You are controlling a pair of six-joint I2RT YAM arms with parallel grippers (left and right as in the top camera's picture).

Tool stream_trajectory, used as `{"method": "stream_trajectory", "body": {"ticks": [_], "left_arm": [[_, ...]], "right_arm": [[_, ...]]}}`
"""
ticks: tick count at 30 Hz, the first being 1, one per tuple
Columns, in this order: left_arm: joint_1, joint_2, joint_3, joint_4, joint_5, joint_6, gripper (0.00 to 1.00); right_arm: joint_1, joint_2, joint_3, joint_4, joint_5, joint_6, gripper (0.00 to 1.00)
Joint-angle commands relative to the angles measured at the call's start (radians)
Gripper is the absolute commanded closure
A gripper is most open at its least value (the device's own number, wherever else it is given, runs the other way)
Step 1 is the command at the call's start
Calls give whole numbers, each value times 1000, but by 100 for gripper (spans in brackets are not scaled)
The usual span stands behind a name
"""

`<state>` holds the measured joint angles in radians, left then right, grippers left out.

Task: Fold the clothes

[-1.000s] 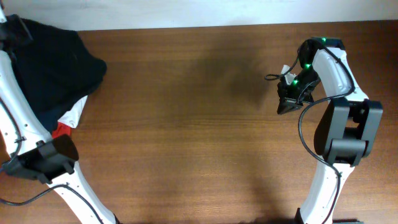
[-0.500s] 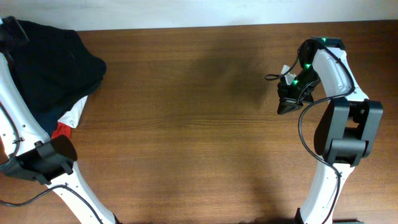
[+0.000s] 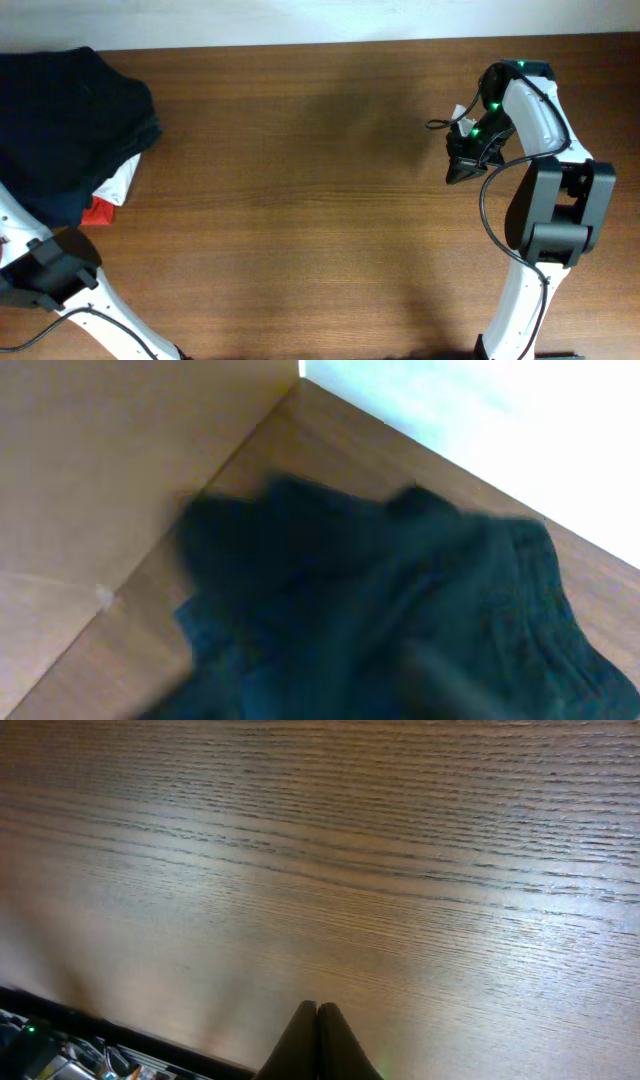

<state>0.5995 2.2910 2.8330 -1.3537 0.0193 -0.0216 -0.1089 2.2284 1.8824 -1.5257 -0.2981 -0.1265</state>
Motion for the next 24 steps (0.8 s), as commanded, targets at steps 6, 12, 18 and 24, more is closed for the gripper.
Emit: {"method": "stream_trajectory", "body": {"ticks": [6, 12, 18, 24], "left_arm": [[21, -23, 14, -10, 68, 7, 1], [-20, -23, 14, -8, 206, 7, 1], [-209, -16, -36, -5, 206, 8, 1], [-402, -11, -215, -18, 206, 8, 1]], "right_arm": [[-3, -12, 15, -5, 8, 8, 96], [-3, -12, 15, -5, -1, 8, 95], [-3, -12, 14, 2, -12, 8, 57], [-3, -12, 14, 6, -11, 8, 4]]}}
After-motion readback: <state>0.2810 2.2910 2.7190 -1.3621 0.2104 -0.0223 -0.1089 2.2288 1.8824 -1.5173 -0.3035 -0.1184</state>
